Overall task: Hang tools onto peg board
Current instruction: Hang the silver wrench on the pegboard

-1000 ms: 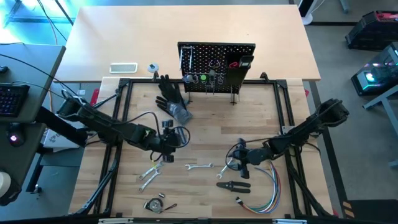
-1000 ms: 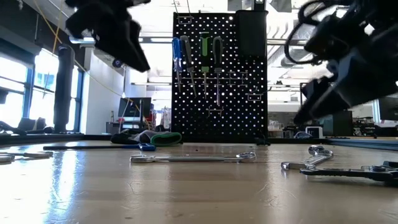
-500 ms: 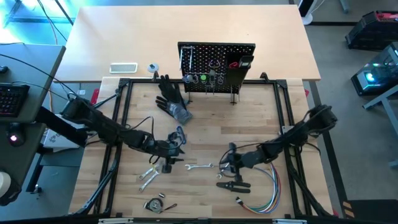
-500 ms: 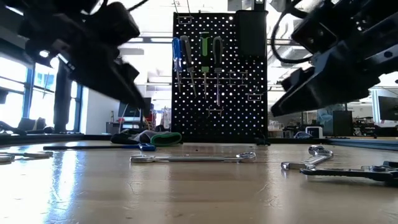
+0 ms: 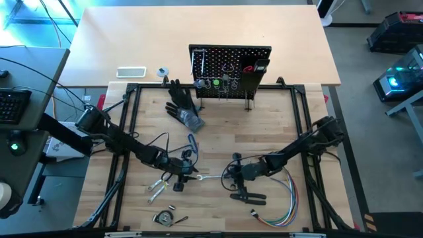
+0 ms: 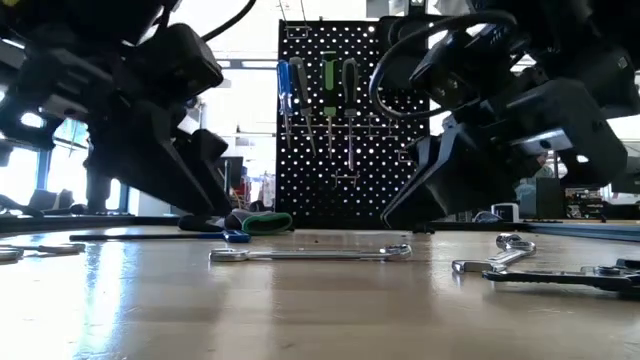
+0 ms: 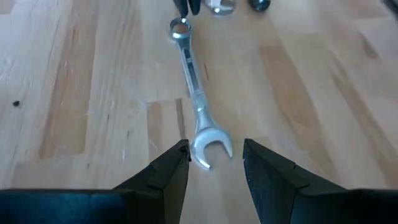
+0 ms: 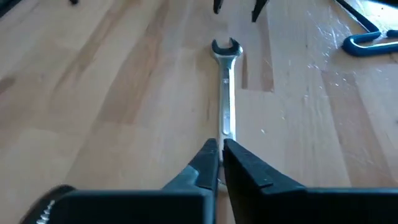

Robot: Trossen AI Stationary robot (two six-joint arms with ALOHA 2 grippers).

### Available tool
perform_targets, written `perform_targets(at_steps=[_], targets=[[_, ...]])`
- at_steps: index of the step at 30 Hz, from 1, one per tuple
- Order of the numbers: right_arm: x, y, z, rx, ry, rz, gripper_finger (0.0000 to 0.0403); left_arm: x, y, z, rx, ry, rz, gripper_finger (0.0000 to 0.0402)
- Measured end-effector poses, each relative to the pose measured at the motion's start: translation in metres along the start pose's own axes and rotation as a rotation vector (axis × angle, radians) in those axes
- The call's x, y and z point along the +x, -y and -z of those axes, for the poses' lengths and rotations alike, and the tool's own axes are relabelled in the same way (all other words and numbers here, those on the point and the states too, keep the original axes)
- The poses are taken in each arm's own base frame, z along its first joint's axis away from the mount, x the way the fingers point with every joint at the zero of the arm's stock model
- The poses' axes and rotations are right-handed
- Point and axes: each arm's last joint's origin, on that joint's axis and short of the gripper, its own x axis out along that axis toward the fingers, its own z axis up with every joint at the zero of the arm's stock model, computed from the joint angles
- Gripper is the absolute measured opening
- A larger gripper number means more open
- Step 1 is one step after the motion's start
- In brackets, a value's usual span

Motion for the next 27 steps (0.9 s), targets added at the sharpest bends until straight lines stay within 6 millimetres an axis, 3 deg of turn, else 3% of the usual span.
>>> perform_targets(at_steps=[12,27], targets=[[0.001,0.007,0.006,0.000,-0.074,-0.014,0.0001,0.018,0.001,0.008,0.024,0.031,-0.022,0.0146],[0.002,0.015,0.009,0.041,-0.125,-0.012,0.0000,0.018,0.000,0.005,0.010,0.058,-0.007,0.0146]])
